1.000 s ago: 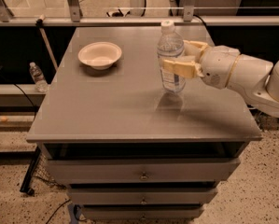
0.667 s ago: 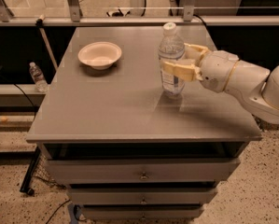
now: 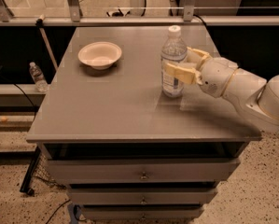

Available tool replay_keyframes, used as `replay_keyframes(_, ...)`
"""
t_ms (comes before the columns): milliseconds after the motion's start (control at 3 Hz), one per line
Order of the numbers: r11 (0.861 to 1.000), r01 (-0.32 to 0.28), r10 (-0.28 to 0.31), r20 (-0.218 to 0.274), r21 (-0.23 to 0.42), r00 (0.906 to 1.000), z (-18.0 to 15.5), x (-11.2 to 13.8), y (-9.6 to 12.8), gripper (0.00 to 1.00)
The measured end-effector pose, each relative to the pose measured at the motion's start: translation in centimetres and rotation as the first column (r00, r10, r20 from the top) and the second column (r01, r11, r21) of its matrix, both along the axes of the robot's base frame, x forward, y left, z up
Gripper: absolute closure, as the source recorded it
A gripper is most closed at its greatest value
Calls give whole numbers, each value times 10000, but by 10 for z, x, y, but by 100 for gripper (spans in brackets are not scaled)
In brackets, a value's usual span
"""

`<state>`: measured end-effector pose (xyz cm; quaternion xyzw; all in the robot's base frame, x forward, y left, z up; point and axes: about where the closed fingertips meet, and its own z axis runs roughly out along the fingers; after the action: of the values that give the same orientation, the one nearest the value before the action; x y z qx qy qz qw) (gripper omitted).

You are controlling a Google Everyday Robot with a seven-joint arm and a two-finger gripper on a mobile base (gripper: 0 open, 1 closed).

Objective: Place blue plastic bottle upright

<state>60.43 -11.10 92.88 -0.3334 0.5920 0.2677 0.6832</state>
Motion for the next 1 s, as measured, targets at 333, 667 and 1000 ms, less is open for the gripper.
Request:
replay_keyframes(333, 9996, 106, -103, -86, 262, 9999, -5, 0, -3, 100)
replay_keyframes(667, 9989, 184, -175, -219, 435, 9996, -9, 1, -6, 84)
replay_keyframes(1000, 9989, 171, -162, -215, 435, 9996, -9, 1, -5, 61)
